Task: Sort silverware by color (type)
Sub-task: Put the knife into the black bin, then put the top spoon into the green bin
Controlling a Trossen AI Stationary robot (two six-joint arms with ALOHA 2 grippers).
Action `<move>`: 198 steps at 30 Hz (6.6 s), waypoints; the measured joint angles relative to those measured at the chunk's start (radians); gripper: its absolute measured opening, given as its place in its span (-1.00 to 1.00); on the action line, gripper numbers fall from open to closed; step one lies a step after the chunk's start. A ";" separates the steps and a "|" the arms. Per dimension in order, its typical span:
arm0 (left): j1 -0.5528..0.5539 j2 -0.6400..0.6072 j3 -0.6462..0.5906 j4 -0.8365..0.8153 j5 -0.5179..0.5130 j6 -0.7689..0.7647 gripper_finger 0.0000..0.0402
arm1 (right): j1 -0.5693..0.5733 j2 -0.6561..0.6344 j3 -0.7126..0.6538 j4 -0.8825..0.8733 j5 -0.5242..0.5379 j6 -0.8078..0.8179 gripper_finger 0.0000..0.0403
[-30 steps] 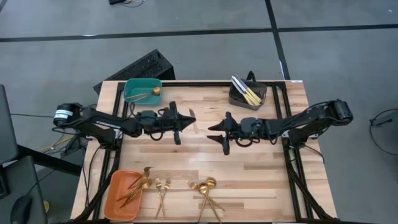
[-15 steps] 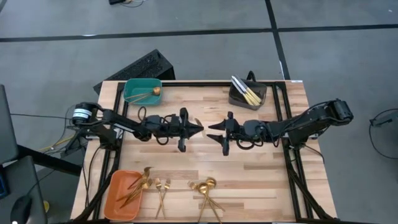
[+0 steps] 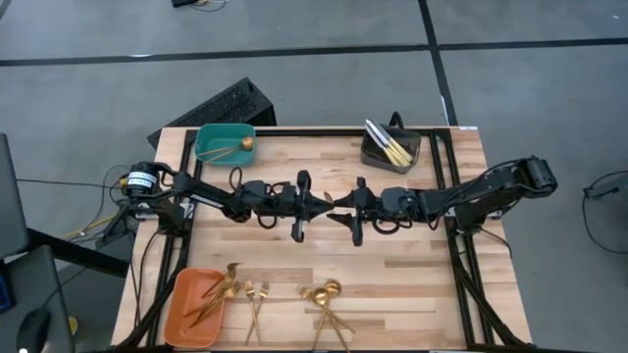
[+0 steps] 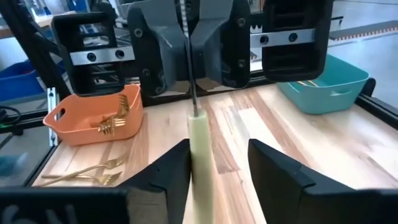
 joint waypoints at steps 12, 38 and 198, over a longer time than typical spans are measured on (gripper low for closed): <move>0.000 -0.001 0.000 -0.057 -0.067 -0.012 -0.99 | -0.008 -0.014 0.001 -0.074 0.029 0.009 -0.70; -0.091 -0.142 -0.001 -0.781 -0.315 -0.014 -0.22 | -0.711 -0.052 0.063 -0.816 0.320 -0.305 -0.24; 0.775 -0.114 0.243 -2.005 -0.809 0.533 -0.53 | 0.139 0.147 0.348 -0.779 0.493 0.194 -0.08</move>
